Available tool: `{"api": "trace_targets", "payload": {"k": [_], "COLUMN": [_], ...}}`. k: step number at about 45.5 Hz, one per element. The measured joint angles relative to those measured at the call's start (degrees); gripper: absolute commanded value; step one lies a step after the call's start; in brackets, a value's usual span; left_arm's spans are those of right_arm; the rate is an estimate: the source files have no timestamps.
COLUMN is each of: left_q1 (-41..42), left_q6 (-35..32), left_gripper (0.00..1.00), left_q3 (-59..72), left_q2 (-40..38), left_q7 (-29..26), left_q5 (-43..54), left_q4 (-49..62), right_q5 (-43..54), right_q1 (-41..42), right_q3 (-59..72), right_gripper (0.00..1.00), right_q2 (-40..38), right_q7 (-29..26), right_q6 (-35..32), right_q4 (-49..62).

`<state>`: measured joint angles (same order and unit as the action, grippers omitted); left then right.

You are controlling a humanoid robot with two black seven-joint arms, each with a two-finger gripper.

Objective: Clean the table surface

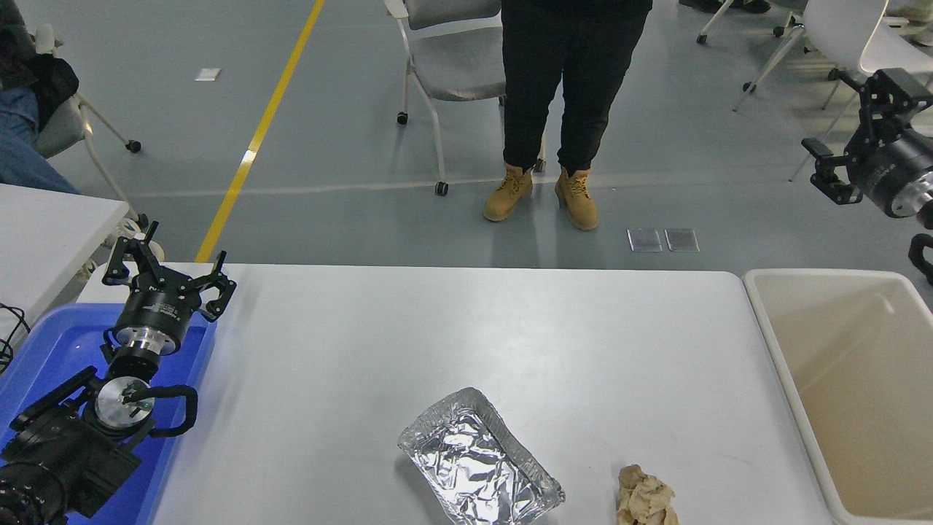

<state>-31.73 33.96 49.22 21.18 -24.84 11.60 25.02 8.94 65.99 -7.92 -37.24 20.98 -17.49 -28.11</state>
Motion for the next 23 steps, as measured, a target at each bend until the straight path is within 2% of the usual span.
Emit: {"api": "trace_targets", "payload": {"k": [9, 23], "left_q1": [0.0, 0.0], "left_q6": [0.0, 0.0], "left_gripper": [1.0, 1.0], "left_q3": [0.0, 0.0], "left_q2": [0.0, 0.0], "left_q7": [0.0, 0.0], "left_q5": [0.0, 0.0], "left_q4": [0.0, 0.0], "right_q5": [6.7, 22.5], "right_q1": [6.5, 14.6], "right_q3": [11.5, 27.1], "right_gripper": [0.98, 0.98], "right_q2": [2.1, 10.6], "right_q7": [0.0, 0.1], "right_q6": [-0.1, -0.5], "right_q4": [-0.1, -1.5]}}
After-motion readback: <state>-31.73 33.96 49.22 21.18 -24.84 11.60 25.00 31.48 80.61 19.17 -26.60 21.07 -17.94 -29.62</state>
